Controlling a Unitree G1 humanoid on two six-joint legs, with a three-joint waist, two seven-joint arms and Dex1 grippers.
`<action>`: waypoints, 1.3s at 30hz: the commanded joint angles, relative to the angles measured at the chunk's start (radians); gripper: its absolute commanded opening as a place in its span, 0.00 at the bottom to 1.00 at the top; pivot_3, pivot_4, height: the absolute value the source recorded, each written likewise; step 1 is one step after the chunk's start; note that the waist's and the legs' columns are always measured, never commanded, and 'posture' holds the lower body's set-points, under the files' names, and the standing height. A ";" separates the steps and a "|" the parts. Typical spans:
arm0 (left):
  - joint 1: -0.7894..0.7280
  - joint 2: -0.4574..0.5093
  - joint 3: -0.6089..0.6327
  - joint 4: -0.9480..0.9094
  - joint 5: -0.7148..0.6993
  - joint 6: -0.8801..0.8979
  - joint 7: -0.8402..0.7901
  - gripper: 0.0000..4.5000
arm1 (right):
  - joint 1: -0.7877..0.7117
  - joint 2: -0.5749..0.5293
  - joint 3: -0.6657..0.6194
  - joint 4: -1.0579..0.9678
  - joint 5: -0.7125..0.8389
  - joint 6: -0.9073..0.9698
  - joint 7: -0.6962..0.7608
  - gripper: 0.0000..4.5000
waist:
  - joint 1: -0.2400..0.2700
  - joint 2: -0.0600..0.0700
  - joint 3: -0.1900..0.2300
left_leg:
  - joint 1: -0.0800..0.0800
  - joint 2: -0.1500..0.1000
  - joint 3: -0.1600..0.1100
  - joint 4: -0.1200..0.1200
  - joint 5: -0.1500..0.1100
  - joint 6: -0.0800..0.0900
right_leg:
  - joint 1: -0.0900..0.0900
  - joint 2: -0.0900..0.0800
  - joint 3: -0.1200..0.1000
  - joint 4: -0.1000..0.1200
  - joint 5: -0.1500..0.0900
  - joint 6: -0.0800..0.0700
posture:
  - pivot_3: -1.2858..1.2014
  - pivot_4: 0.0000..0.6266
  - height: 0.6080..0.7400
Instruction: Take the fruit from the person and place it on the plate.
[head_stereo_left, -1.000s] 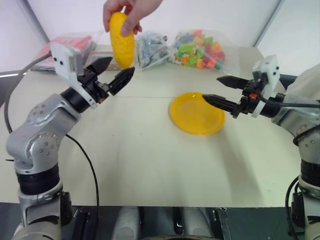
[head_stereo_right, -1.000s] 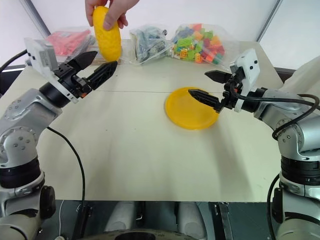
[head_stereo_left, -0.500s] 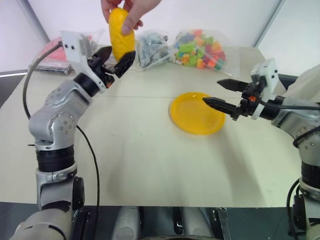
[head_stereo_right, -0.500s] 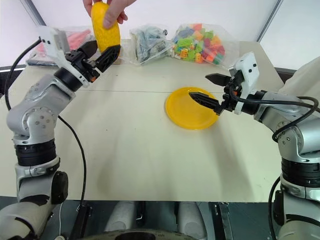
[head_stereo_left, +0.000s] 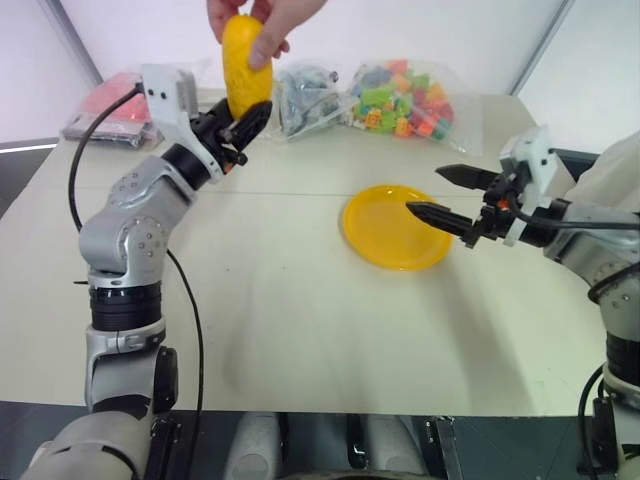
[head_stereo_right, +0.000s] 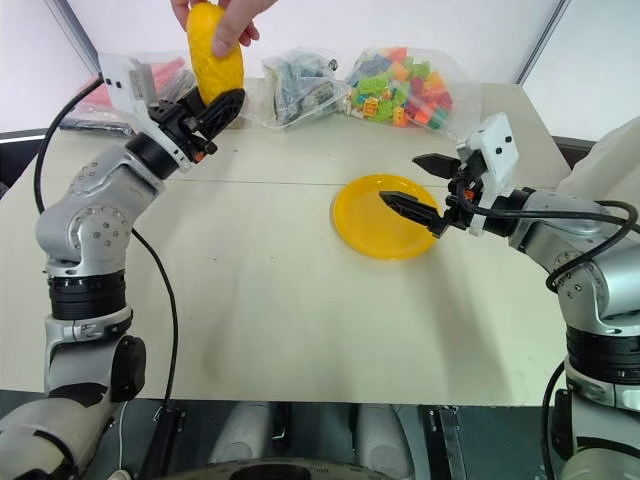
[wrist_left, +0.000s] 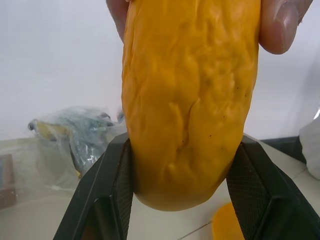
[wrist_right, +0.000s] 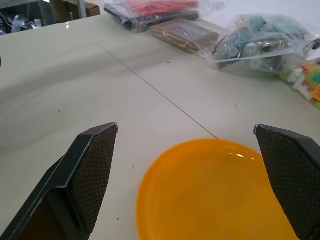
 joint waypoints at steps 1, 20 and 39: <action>-0.053 -0.008 -0.045 0.026 0.019 0.011 -0.033 0.46 | 0.029 -0.032 -0.056 -0.032 -0.003 -0.018 0.004 1.00 | 0.001 0.000 0.000 | 0.000 0.000 0.000 0.000 0.000 0.000 | 0.001 0.000 0.000 0.000 0.000 0.000 | 0.52 0.24 0.93; -0.548 -0.336 -0.327 1.203 0.432 -0.356 -0.453 0.46 | 0.336 0.004 -0.287 -0.320 0.057 0.053 -0.191 1.00 | -0.001 -0.001 0.000 | -0.002 -0.001 -0.001 -0.001 0.000 0.001 | -0.001 0.001 0.000 -0.002 0.000 0.000 | 0.52 0.24 0.93; -0.561 -0.383 -0.209 1.249 0.499 -0.422 -0.504 0.99 | 0.349 0.006 -0.270 -0.349 0.098 0.052 -0.264 1.00 | -0.001 -0.001 0.000 | -0.002 -0.001 -0.002 -0.001 -0.001 0.001 | -0.002 0.001 0.000 -0.001 0.000 0.000 | 0.52 0.24 0.93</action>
